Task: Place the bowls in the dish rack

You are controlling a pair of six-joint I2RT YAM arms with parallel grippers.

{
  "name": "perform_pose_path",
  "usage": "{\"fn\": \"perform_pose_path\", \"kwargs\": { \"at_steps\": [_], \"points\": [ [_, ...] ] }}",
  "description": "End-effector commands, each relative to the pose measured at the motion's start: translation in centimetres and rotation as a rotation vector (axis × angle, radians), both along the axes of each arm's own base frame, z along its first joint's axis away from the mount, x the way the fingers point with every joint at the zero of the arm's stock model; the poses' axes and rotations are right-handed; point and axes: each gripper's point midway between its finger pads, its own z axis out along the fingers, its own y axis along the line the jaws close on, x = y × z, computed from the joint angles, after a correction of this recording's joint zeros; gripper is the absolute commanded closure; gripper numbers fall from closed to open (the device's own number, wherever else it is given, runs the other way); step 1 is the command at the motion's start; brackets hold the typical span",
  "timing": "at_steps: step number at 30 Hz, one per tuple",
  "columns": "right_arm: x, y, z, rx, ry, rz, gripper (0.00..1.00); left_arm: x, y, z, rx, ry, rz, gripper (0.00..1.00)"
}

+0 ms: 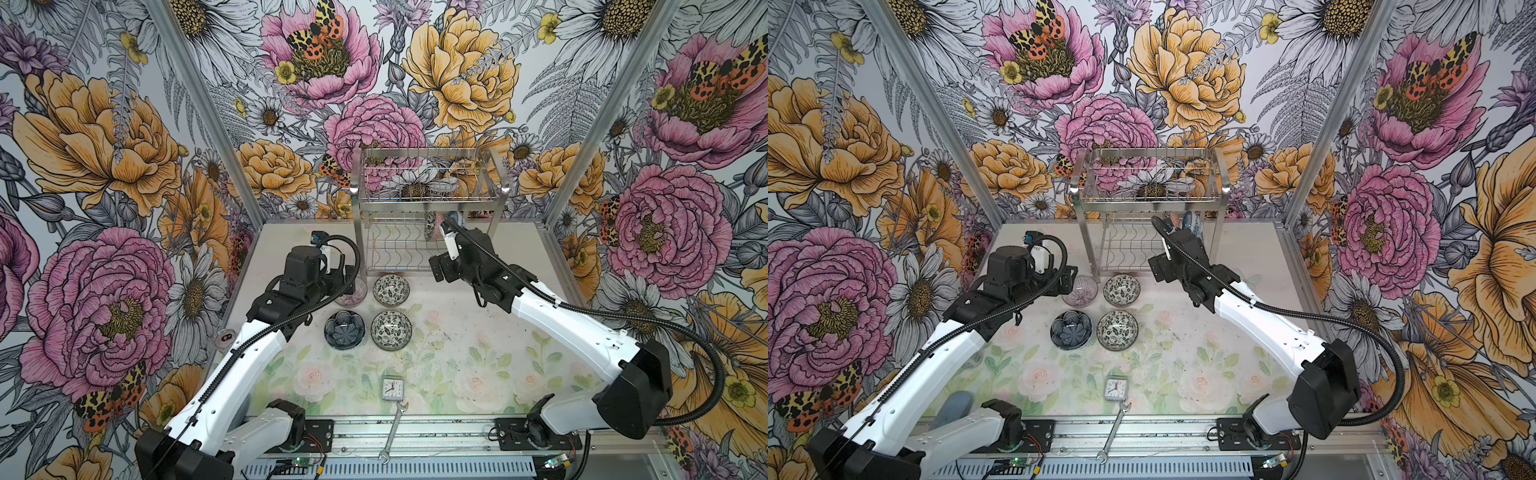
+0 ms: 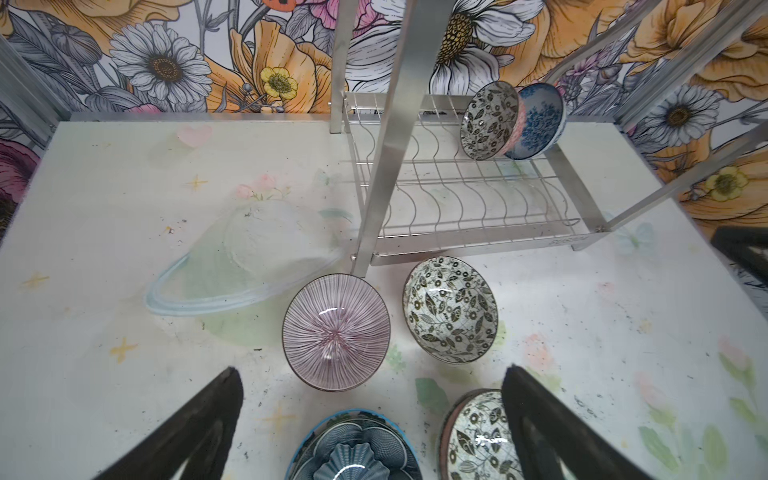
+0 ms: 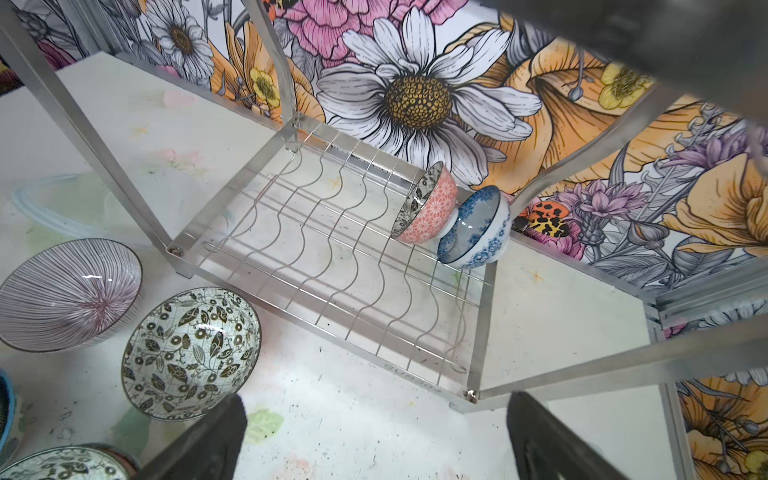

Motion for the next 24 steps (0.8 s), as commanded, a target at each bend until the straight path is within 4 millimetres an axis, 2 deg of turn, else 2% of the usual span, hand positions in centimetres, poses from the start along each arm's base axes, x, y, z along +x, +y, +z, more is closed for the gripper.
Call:
{"fn": "perform_pose_path", "kwargs": {
  "at_steps": [1, 8, 11, 15, 19, 24],
  "points": [
    [-0.8, -0.3, -0.2, 0.042, 0.031, -0.003, 0.0, -0.5, 0.2, -0.8, -0.042, 0.033, 0.077, 0.01],
    [-0.4, -0.5, 1.0, 0.097, 0.073, -0.01, 0.0, -0.9, -1.8, -2.6, -0.086, 0.11, 0.073, 0.01],
    [-0.2, 0.1, 0.6, 0.098, 0.087, 0.009, 0.0, -0.8, -2.6, -3.4, -0.057, 0.124, 0.062, 0.01],
    [0.3, -0.3, -1.1, 0.07, 0.101, -0.025, 0.0, -0.6, -2.2, -4.0, 0.027, 0.1, 0.09, 0.01],
    [-0.2, 0.1, -0.7, 0.119, 0.105, -0.005, 0.0, -0.7, -3.0, -4.4, -0.001, 0.114, 0.058, 0.01],
    [-0.6, -0.4, -0.4, 0.132, 0.096, -0.022, 0.0, -0.4, -2.8, -4.4, -0.015, 0.096, 0.062, 0.01]
  ]
}}
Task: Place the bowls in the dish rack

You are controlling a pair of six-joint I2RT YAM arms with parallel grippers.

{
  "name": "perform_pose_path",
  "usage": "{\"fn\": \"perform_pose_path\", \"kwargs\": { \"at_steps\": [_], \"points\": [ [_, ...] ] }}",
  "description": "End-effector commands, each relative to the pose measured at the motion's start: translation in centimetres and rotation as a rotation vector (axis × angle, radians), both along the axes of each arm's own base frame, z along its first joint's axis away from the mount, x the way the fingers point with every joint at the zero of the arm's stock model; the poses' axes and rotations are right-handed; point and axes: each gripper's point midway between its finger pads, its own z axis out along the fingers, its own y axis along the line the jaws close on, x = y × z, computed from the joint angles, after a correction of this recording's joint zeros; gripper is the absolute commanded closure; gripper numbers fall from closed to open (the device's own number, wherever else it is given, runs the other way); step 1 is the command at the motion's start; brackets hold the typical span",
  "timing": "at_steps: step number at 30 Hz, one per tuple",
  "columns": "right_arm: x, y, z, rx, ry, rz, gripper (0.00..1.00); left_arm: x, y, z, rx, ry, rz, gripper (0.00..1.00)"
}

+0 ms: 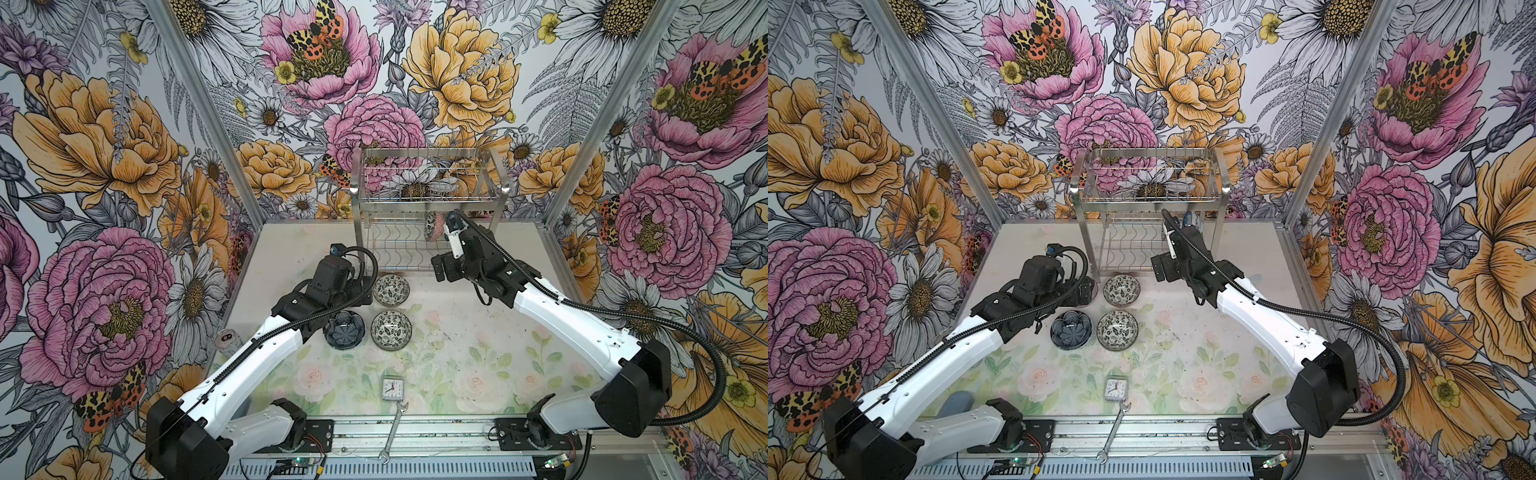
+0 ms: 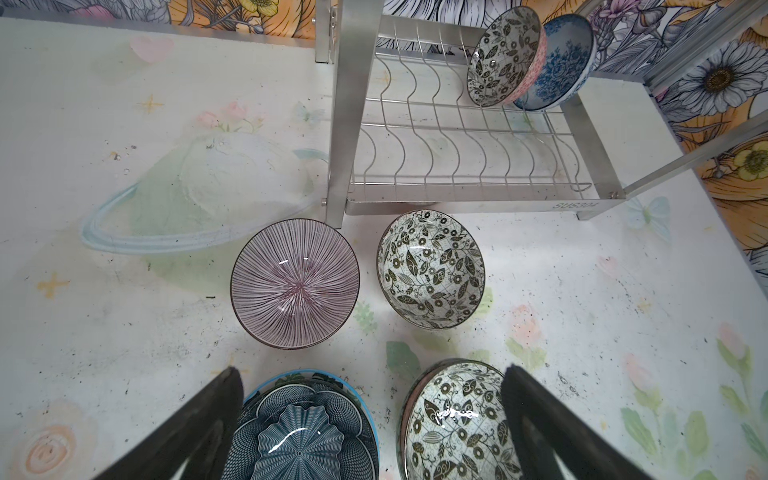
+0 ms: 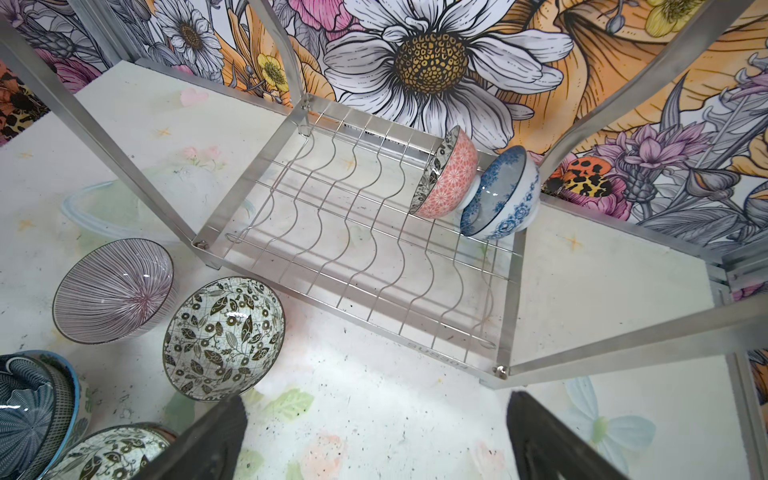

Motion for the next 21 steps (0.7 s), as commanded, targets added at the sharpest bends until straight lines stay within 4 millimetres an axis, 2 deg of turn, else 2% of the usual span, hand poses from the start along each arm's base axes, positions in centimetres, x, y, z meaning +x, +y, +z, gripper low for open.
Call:
{"fn": "perform_pose_path", "kwargs": {
  "at_steps": [1, 5, 10, 14, 17, 21],
  "points": [
    [-0.5, -0.2, 1.0, 0.048, -0.018, -0.008, 0.0, 0.5, -0.2, 0.3, -0.033, -0.029, 0.001, 0.01],
    [-0.8, -0.6, 0.9, 0.05, -0.017, -0.016, 0.0, 1.4, -1.0, 0.0, -0.045, -0.026, -0.013, 0.01],
    [-0.3, -1.0, 0.5, 0.055, -0.002, -0.023, 0.0, 2.8, -2.2, -1.4, -0.045, 0.018, -0.03, 0.01],
    [-0.2, -0.8, 0.1, 0.059, 0.011, -0.018, 0.0, 2.5, -2.9, -2.5, -0.059, 0.058, -0.046, 0.01],
    [-0.2, -0.8, -0.4, 0.06, 0.023, -0.018, 0.0, 1.4, -1.8, -3.6, -0.043, 0.099, -0.007, 0.02],
    [-0.6, -0.9, -1.0, 0.063, 0.038, -0.022, 0.0, -1.0, 0.7, -4.5, -0.022, 0.136, 0.067, 0.02]
  ]
}}
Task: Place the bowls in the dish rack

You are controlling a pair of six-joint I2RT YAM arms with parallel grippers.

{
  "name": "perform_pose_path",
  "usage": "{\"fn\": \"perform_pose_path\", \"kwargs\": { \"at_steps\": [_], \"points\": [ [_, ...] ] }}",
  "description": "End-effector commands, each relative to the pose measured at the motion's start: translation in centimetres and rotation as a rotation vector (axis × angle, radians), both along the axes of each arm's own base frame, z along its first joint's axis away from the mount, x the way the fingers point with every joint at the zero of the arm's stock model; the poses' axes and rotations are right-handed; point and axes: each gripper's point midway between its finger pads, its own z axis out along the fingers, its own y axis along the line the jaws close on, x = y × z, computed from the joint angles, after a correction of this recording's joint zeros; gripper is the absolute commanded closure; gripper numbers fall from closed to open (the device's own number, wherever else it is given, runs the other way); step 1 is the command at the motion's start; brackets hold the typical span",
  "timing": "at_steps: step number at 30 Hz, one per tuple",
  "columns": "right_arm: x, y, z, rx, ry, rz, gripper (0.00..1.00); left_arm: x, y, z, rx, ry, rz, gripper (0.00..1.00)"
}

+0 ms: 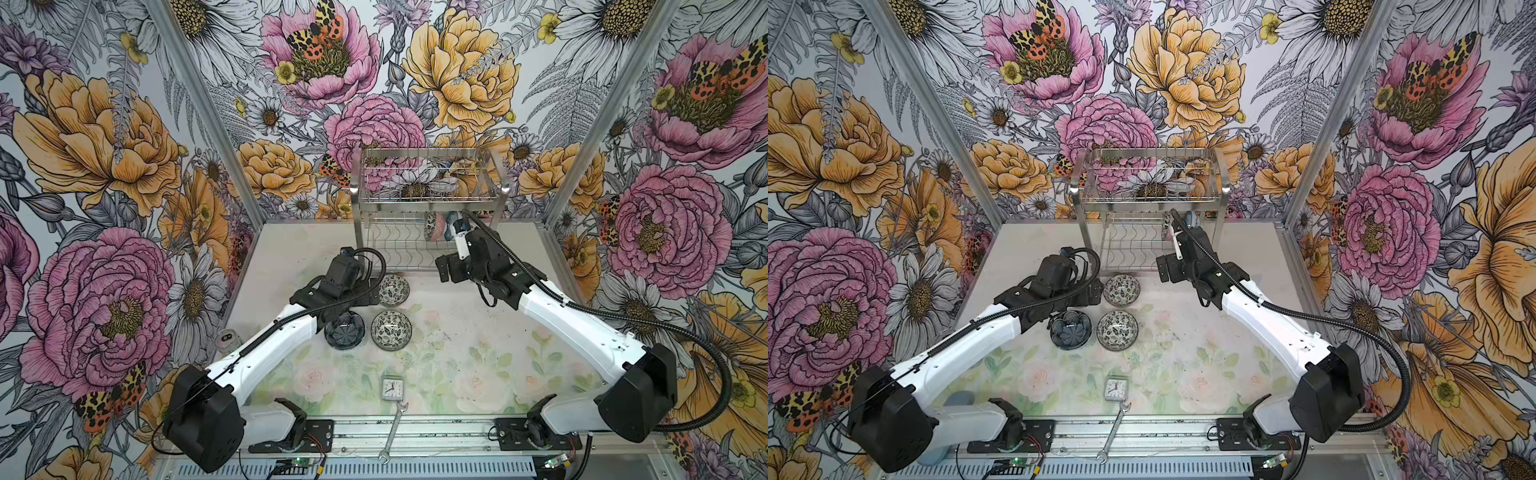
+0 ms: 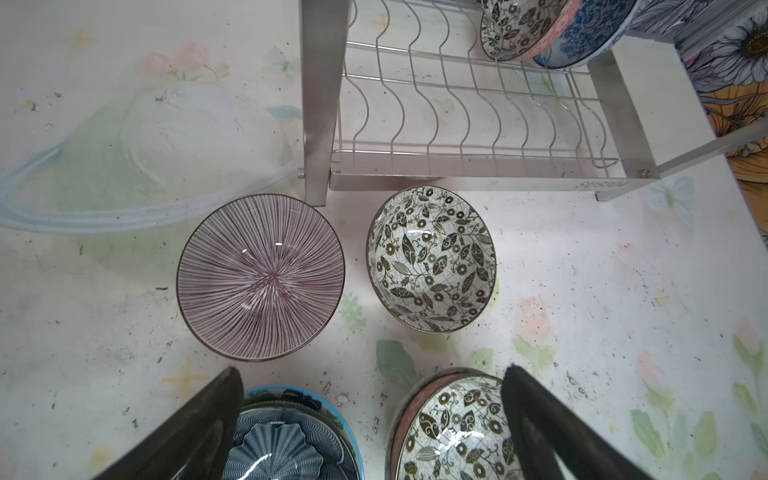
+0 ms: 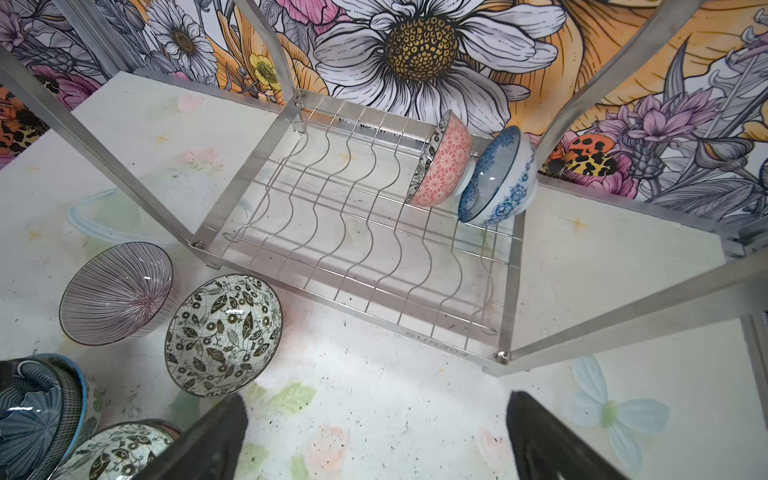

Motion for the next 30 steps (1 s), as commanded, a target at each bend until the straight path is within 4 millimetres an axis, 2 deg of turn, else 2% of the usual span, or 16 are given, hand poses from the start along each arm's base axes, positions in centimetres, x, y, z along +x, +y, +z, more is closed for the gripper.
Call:
{"fn": "perform_pose_path", "kwargs": {
  "at_steps": [1, 4, 15, 19, 30],
  "points": [
    [-0.3, 0.1, -0.3, 0.025, 0.01, -0.001, 0.0, -2.4, 2.5, -0.7, 0.018, 0.04, 0.085, 0.01],
    [-0.4, 0.2, -0.6, 0.028, 0.019, 0.003, 0.0, -4.2, 4.3, -1.8, 0.049, 0.068, 0.137, 0.01],
    [-0.2, 0.0, -0.5, 0.018, 0.015, 0.009, 0.0, -7.9, 6.1, -5.5, 0.058, 0.17, 0.207, 0.01],
    [0.1, -0.1, -0.9, 0.014, 0.024, 0.008, 0.0, -8.2, 7.1, -6.1, 0.102, 0.186, 0.231, 0.02],
    [0.3, -0.5, -1.2, 0.012, 0.031, 0.0, 0.0, -8.0, 8.0, -6.8, 0.121, 0.211, 0.242, 0.09]
  ]
}}
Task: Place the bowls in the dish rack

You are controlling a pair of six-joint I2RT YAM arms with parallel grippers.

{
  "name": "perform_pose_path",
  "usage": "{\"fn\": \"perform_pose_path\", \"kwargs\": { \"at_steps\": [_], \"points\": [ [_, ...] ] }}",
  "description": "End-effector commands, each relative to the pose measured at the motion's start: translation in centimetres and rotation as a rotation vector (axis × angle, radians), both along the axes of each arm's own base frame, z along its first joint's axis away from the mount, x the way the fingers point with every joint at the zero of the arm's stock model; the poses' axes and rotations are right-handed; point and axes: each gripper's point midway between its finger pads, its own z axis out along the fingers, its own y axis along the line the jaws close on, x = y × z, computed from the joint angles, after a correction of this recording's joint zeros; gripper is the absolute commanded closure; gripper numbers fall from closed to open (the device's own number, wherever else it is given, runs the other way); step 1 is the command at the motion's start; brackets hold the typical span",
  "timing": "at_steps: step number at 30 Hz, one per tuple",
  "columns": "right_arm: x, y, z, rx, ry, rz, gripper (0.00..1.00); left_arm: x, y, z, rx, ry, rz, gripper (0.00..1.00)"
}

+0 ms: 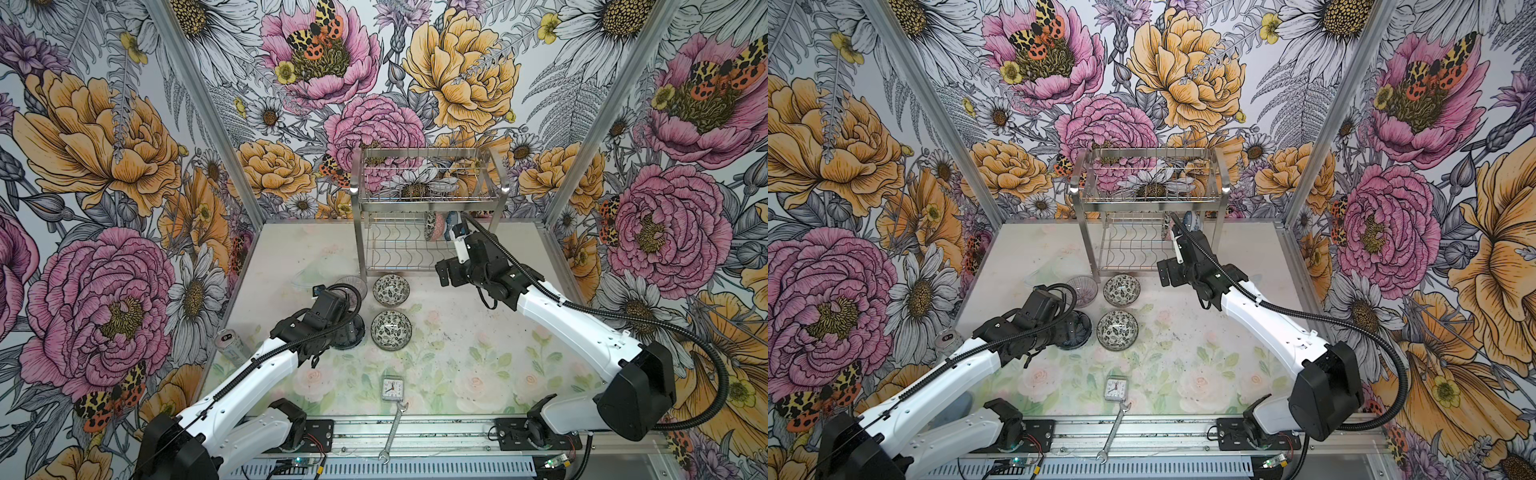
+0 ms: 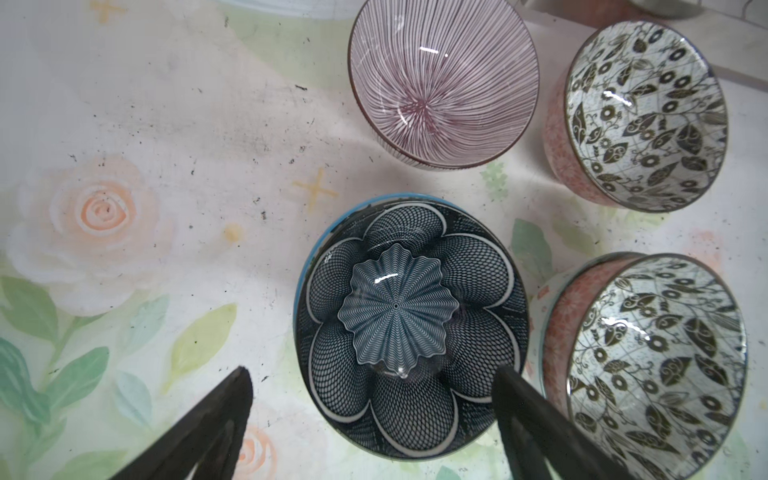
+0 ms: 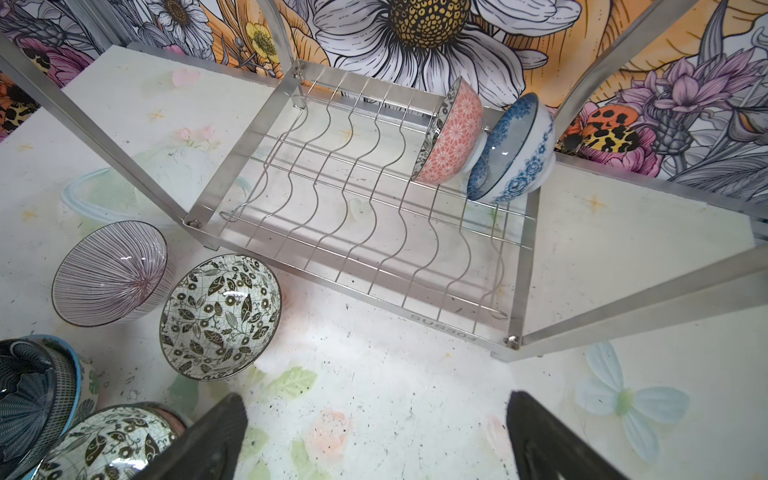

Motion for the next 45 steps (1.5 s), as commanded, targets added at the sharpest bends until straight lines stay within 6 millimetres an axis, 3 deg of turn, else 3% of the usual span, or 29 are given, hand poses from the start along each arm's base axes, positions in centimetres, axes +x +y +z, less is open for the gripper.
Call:
{"fn": "perform_pose_path", "kwargs": {
  "at_steps": [1, 12, 19, 31, 45],
  "points": [
    [0.3, 0.0, 0.1, 0.009, -0.003, 0.0, 0.0, 0.0, 1.0, -0.4, 0.028, 0.007, 0.019, 0.11],
    [0.5, 0.0, -0.4, 0.008, 0.009, 0.002, 0.0, 0.2, 1.1, -1.5, 0.029, 0.033, 0.019, 0.35],
    [0.6, -0.2, -0.4, 0.006, 0.008, -0.001, 0.0, 0.7, 2.0, -2.1, 0.056, 0.047, 0.049, 0.46],
    [0.5, -0.6, -0.5, 0.008, 0.01, -0.005, 0.0, 1.3, 1.6, -3.4, 0.055, 0.066, 0.035, 0.66],
    [0.2, -0.8, -0.6, 0.013, 0.013, -0.007, 0.0, 1.0, 1.9, -3.4, 0.04, 0.062, 0.039, 0.91]
  ]
}}
